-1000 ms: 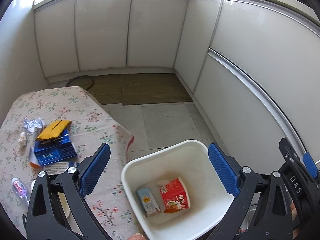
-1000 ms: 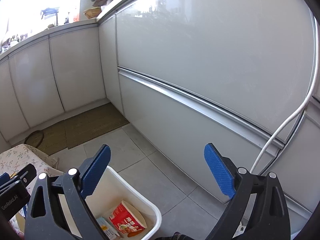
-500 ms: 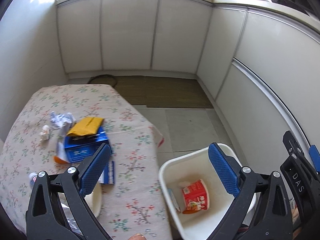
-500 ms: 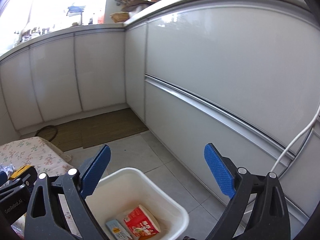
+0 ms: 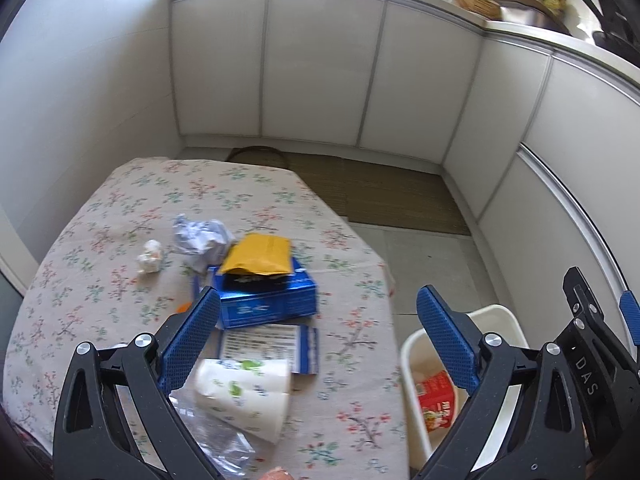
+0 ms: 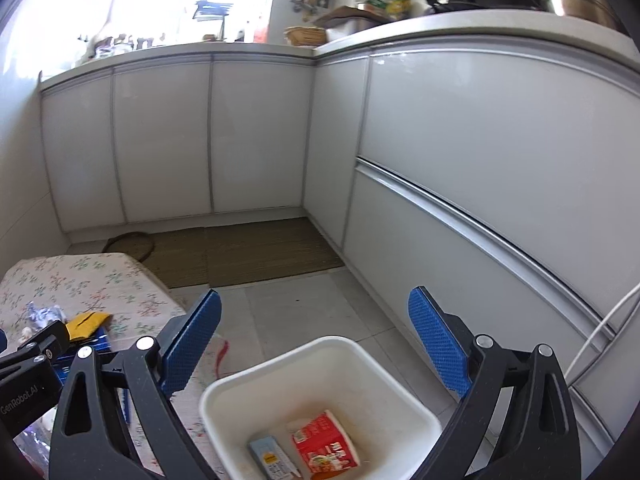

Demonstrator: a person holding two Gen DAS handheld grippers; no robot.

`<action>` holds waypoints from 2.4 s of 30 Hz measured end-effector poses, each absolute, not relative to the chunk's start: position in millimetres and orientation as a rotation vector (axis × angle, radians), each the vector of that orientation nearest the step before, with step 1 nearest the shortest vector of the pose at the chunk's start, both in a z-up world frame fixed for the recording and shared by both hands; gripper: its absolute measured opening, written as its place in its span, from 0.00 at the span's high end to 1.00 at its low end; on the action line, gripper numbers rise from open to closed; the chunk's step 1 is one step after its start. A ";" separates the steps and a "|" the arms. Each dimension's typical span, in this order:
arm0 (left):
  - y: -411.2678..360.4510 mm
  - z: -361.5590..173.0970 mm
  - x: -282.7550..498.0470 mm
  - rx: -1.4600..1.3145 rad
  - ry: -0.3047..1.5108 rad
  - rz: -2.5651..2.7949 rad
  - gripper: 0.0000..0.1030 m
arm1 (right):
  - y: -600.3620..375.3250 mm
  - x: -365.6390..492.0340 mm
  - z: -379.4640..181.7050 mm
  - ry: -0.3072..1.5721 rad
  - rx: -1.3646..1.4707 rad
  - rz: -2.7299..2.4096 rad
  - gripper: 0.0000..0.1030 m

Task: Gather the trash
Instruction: 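Move both tools back over the table toward the remaining trash, then grasp the white tissue ball with the left tool while the right tool grasps the crumpled paper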

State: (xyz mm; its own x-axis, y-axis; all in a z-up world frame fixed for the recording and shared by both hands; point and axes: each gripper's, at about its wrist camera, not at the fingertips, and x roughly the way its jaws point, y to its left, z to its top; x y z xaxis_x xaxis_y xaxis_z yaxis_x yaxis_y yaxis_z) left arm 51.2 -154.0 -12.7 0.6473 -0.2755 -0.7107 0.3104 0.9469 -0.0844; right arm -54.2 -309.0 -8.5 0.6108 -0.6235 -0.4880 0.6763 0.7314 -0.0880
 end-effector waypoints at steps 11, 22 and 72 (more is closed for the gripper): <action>-96.1 -17.4 80.8 0.007 0.822 -0.236 0.08 | -257.4 -7.1 -10.0 0.543 0.073 -0.624 0.11; -46.7 -30.2 121.0 -0.017 0.857 -0.147 0.08 | -213.1 38.1 -14.3 0.551 0.016 -0.525 0.11; 96.3 -65.3 227.5 -0.199 1.104 -0.205 0.71 | -92.6 235.9 -109.7 1.065 -0.259 0.096 0.08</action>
